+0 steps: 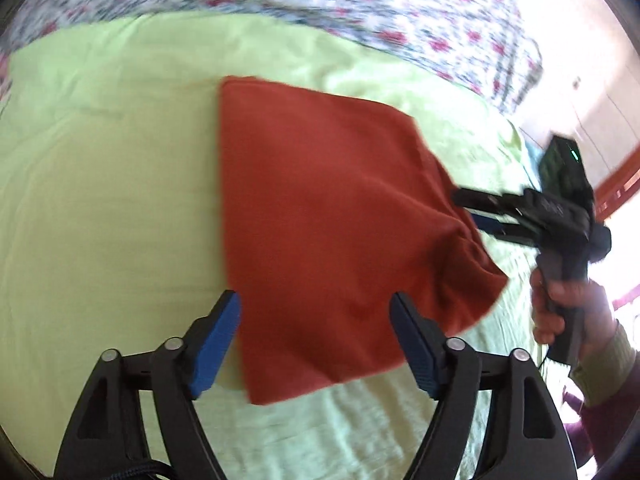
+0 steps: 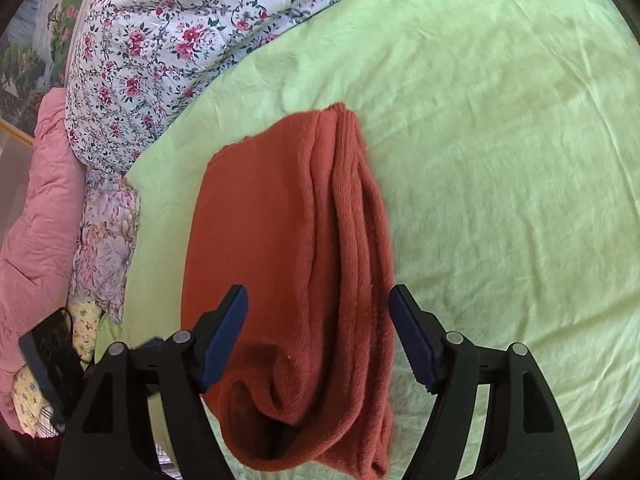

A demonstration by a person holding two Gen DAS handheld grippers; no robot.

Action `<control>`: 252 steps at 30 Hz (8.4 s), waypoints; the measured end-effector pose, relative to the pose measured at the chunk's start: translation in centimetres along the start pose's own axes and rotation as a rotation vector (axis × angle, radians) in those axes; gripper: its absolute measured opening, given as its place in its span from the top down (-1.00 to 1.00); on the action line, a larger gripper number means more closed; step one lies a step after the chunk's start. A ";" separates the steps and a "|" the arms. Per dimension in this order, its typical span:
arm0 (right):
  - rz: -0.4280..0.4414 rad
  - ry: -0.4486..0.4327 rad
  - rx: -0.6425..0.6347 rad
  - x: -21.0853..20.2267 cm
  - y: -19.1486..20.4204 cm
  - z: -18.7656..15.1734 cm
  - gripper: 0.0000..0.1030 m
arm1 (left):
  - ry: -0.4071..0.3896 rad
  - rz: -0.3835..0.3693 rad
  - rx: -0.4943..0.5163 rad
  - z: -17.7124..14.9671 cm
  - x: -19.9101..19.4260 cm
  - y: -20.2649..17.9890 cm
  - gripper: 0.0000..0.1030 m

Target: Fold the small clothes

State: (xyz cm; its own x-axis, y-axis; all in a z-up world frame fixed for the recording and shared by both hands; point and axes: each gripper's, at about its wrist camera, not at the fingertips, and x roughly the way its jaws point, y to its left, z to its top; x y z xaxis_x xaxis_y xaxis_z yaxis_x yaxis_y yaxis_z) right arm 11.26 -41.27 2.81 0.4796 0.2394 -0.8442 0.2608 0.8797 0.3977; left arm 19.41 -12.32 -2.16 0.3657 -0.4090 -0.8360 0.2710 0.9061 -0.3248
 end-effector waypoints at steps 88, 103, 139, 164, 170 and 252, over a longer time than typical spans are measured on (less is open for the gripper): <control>0.168 0.145 -0.302 10.4 18.4 -4.7 0.01 | -0.061 0.176 -0.313 -4.9 -10.4 16.7 0.22; 0.251 0.126 -0.303 10.2 19.9 0.3 0.81 | 0.007 0.164 -0.366 -8.3 -8.7 17.0 0.05; 0.084 0.205 -0.240 6.6 13.5 -11.4 0.37 | 0.095 0.159 -0.376 -15.4 -9.2 15.7 -0.02; -0.045 0.166 -0.262 5.1 12.8 -11.4 0.82 | 0.100 0.167 -0.363 -15.6 -10.5 14.6 0.27; 0.006 0.096 -0.277 2.7 14.5 -10.9 0.82 | -0.005 0.144 -0.309 -13.2 -13.4 13.8 0.27; -0.148 0.027 -0.621 0.5 19.6 -24.4 -0.65 | -0.128 0.480 -0.029 -20.4 -17.8 8.7 -0.62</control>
State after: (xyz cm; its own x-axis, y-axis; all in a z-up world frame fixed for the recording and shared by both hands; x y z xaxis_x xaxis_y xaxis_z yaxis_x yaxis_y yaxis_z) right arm -3.81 -13.90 1.40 0.4521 0.1002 -0.8863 -0.2151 0.9766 0.0007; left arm -2.96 5.00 0.86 0.5500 0.0473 -0.8339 0.0204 0.9973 0.0700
